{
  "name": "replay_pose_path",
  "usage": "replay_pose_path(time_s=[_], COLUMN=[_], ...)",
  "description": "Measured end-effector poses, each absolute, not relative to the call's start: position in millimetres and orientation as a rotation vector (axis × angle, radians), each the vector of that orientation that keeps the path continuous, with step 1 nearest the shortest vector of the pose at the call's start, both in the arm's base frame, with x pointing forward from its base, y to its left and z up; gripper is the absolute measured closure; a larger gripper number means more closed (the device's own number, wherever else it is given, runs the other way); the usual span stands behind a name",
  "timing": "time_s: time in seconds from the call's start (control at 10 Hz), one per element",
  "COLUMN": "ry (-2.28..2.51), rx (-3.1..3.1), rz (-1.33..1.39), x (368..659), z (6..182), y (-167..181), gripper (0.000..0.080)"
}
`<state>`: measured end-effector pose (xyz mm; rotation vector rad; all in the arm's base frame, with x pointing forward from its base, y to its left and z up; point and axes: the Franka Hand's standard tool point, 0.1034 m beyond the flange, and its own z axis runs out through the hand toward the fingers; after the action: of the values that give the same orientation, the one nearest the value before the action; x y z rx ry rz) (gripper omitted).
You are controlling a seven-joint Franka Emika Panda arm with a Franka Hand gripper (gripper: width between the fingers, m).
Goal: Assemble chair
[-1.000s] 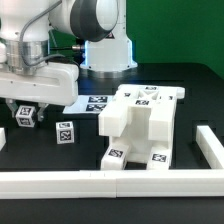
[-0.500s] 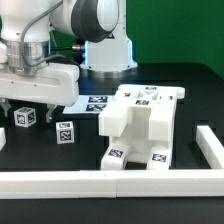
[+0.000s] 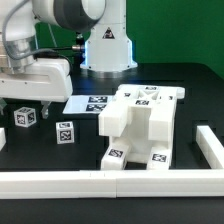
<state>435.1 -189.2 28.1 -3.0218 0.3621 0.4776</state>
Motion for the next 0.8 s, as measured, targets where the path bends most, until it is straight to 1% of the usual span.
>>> replay_pose_path(time_s=[0.2, 0.5, 0.6, 0.7, 0.8], ry=[0.319, 0.335, 0.498, 0.724, 0.756], rx=[-2.967, -2.848, -2.765, -2.637, -2.603], rz=[0.672, 0.912, 1.052, 1.167, 1.181], x=[446, 438, 435, 438, 443], z=[30.6, 27.2, 23.2, 24.3, 24.2], y=[-197, -191, -197, -198, -205], gripper=[0.0150, 0.0150, 0.0150, 0.0150, 0.0150])
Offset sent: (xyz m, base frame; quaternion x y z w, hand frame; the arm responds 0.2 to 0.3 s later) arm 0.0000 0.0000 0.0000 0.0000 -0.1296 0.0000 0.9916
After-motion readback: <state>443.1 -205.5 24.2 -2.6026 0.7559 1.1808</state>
